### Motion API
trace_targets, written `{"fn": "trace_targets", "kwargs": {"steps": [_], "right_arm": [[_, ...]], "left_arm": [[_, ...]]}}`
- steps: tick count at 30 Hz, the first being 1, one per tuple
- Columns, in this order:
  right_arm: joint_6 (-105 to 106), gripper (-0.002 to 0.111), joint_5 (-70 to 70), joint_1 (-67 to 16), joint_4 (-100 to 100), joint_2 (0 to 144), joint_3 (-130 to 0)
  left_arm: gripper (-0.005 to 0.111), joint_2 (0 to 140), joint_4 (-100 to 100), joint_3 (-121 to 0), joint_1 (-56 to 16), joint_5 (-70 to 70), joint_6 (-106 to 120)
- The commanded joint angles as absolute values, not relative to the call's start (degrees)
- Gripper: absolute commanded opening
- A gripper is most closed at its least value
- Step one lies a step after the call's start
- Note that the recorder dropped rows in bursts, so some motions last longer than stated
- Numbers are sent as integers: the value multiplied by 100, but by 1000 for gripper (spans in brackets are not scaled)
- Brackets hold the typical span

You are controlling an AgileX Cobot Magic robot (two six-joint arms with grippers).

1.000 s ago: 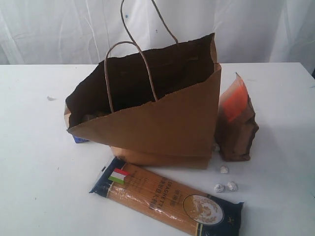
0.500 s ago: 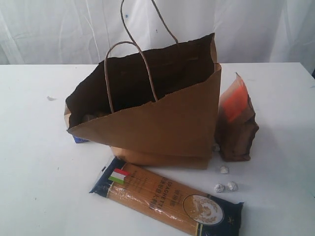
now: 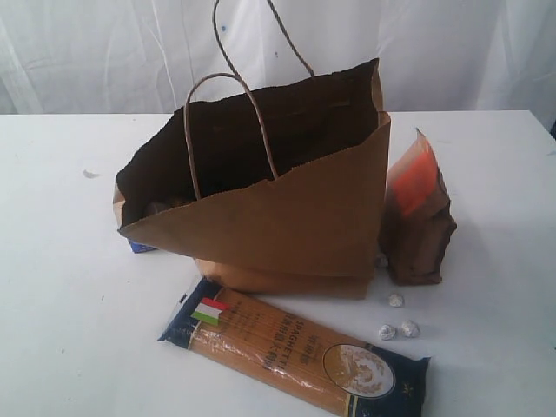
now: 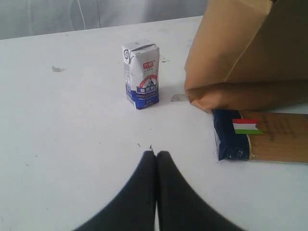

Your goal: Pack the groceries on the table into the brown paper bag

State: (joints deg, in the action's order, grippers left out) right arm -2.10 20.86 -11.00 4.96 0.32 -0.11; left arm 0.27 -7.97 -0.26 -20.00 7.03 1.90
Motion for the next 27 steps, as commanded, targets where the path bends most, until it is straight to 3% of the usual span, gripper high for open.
{"fn": "trace_targets", "kwargs": {"steps": [1,4,8,13,15,20,27], "right_arm": [[-222,0,2042,-1084,463,0,0],[280,0,1769,-1084,-75,0,0],[-1507,0,-448,-1084,1576,0,0],[-1807,0,-2195,-1084,1635,0,0],[-1860,0,-2260,-1084,998,0,-250],[-1871,0,1461,-1095,-315,237,-2285],[2409,0,4674,-1095,1927,1908,-4362]], "left_arm": [[0,0,-808,0,-1997,747,150],[0,0,-808,0,-1997,747,150],[0,0,-808,0,-1997,747,150],[0,0,-808,0,-1997,737,150],[0,0,-808,0,-1997,737,150],[0,0,-808,0,-1997,726,150],[0,0,-808,0,-1997,726,150]]}}
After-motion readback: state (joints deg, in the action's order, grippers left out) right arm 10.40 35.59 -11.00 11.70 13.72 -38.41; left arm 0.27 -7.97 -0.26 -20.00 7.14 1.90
